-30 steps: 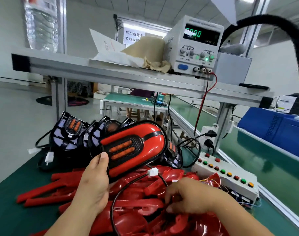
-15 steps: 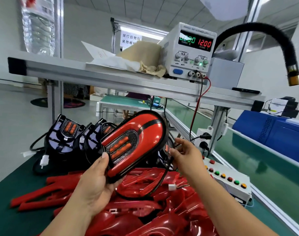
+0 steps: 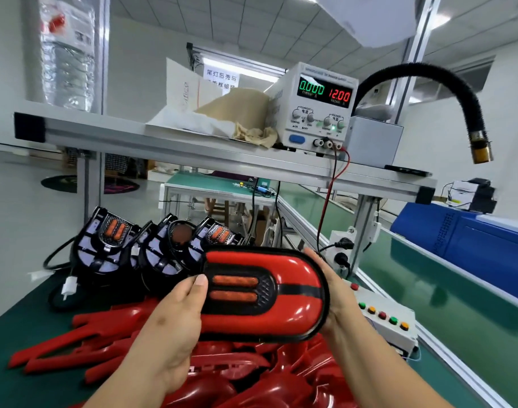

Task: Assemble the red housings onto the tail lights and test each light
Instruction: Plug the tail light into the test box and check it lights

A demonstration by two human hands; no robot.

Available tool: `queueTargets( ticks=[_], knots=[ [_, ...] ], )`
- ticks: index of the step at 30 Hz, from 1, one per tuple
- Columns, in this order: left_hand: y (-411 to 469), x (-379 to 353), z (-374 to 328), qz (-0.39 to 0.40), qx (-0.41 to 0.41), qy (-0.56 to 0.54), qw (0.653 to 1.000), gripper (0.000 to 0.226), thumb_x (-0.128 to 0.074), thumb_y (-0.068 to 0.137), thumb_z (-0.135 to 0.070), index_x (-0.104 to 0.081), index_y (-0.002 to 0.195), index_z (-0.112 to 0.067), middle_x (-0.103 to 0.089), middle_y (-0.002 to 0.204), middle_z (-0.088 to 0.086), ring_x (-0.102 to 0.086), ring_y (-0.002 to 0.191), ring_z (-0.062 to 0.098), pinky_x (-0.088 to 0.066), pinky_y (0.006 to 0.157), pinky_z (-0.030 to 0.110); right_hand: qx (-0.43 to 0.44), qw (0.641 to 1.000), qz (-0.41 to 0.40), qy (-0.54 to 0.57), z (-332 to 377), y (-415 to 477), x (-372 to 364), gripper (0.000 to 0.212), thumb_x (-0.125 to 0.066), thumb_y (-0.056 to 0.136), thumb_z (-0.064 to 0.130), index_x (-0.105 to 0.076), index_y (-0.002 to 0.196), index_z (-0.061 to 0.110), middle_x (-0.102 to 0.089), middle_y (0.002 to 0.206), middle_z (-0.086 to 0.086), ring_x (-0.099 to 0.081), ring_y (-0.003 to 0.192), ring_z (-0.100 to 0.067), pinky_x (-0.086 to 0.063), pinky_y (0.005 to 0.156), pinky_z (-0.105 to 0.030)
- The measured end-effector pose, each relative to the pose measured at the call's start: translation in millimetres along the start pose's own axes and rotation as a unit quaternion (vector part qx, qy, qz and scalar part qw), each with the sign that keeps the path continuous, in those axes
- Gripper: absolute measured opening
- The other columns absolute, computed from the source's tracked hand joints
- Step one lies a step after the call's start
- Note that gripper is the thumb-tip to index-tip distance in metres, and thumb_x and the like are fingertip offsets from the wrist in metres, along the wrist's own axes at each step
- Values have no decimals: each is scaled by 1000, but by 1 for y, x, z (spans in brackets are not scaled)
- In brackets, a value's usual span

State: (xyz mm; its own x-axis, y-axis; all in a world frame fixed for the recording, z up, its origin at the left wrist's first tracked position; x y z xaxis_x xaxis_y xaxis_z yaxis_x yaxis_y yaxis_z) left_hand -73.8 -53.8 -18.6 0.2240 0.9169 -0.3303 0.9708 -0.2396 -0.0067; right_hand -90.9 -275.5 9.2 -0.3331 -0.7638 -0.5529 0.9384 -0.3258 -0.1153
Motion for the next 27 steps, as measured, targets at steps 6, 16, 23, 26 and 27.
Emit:
queueTargets(
  ticks=[6,16,23,26,27],
  knots=[
    [6,-7,-13,-37,-66,22,997,34,-46,101,-36,-71,104,-13,-75,100,11,-69,101,32,-49,98,54,-14,986,83,-144,18,-21,-7,27,-54,95,13,-71,115,17,-72,96,-15,-64,65,-25,-57,73,-40],
    [36,-36,-78,2,-128,16,992,46,-42,98,-54,-69,107,-18,-73,96,12,-68,86,26,-52,75,40,197,938,94,-270,59,-54,-28,31,-70,75,49,-75,91,24,-74,91,-12,-72,81,-29,-60,73,-43],
    [38,-49,-75,130,-226,343,903,63,-47,93,9,-41,147,-25,-42,145,-10,-38,139,16,-36,113,35,229,966,108,-58,91,-67,-40,32,-60,81,38,-78,87,12,-73,101,-20,-72,89,-33,-58,73,-48],
    [37,-49,-97,-10,-299,577,760,18,-55,98,-26,-66,111,-20,-68,109,-1,-62,110,23,-46,87,33,243,962,124,-16,108,-77,-51,35,-57,81,39,-79,91,13,-71,109,-21,-69,100,-37,-54,87,-55],
    [36,-47,-105,-57,-302,583,753,19,-52,99,-32,-65,97,-18,-70,93,2,-64,96,27,-44,75,33,246,959,137,-4,111,-81,-56,36,-56,82,39,-78,93,14,-70,111,-20,-68,103,-37,-54,88,-55]
  ],
)
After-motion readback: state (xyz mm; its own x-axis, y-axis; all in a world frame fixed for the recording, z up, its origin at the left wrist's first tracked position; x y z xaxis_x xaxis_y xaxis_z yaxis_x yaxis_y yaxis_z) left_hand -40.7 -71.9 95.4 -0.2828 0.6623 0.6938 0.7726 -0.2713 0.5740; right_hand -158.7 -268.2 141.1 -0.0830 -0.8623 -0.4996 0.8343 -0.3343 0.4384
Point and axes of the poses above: each hand's wrist, its own y-axis towards the middle knuckle, its own x-axis out of the back of the hand, z = x × y, the point moved 9 cm from there along y, towards the middle knuckle
